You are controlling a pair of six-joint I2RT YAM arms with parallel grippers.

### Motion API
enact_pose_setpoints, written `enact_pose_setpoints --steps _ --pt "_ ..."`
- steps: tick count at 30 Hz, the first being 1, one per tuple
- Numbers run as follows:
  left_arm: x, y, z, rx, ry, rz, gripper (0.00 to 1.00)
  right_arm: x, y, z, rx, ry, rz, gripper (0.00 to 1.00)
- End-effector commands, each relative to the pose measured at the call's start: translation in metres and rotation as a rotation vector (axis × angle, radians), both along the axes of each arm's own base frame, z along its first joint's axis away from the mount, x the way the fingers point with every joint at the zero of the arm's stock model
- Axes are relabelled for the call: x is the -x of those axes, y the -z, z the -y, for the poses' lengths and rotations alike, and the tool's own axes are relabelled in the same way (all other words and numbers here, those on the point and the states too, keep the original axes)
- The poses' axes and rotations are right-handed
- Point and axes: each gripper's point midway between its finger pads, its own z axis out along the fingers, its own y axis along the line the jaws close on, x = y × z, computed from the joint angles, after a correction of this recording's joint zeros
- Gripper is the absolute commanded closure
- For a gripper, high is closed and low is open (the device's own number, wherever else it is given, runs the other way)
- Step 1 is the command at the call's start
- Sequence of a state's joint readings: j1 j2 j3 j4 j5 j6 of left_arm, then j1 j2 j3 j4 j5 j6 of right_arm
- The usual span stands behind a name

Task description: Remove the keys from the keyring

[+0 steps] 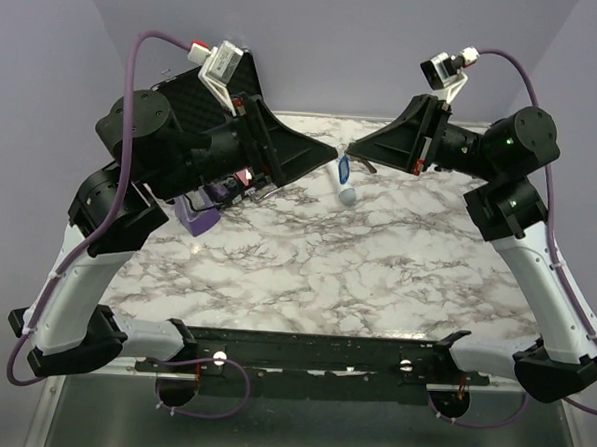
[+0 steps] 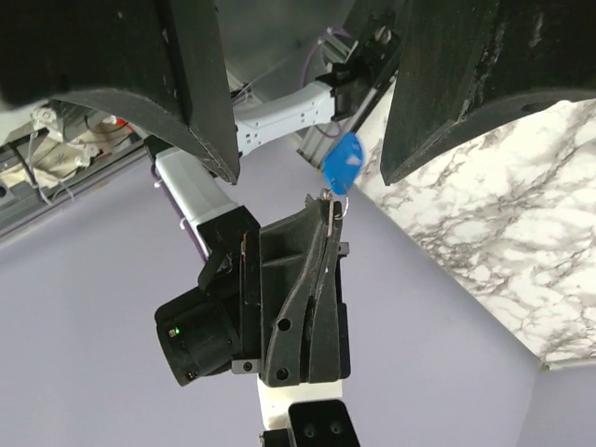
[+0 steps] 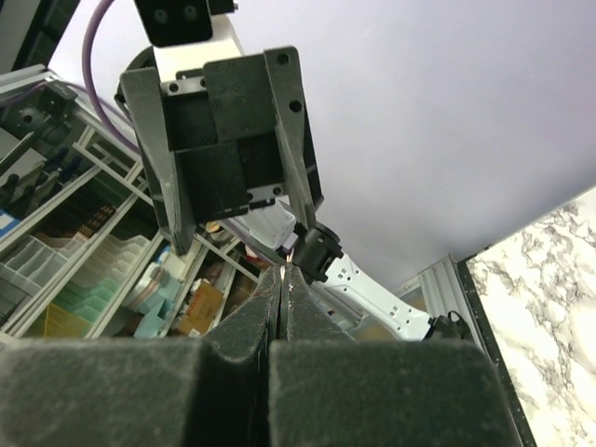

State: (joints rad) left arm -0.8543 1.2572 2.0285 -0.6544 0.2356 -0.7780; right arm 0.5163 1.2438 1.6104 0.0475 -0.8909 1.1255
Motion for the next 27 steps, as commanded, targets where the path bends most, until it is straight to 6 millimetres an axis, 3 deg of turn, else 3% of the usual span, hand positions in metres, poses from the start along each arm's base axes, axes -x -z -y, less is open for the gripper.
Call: enact_pose_setpoints --steps 1,9,13,21,27 --pt "0.011 0.003 -0.006 -0.081 0.083 0.065 0.29 0.021 0.003 0.004 0.004 -0.074 -0.007 0.99" --pt "0.021 0.005 0.001 -0.087 0.339 0.055 0.41 0.042 0.007 0.005 0.043 -0.231 -0.008 0.99" --pt "0.024 0.006 0.011 -0.084 0.434 0.036 0.44 0.041 0.006 0.005 0.044 -0.237 -0.004 0.99" --pt "0.025 0.01 0.015 -0.096 0.475 0.019 0.56 0.038 0.005 0.003 0.035 -0.226 0.0 0.99" --pt "0.024 0.017 0.015 -0.112 0.468 0.007 0.71 0.036 0.006 0.002 0.037 -0.226 -0.001 0.99"
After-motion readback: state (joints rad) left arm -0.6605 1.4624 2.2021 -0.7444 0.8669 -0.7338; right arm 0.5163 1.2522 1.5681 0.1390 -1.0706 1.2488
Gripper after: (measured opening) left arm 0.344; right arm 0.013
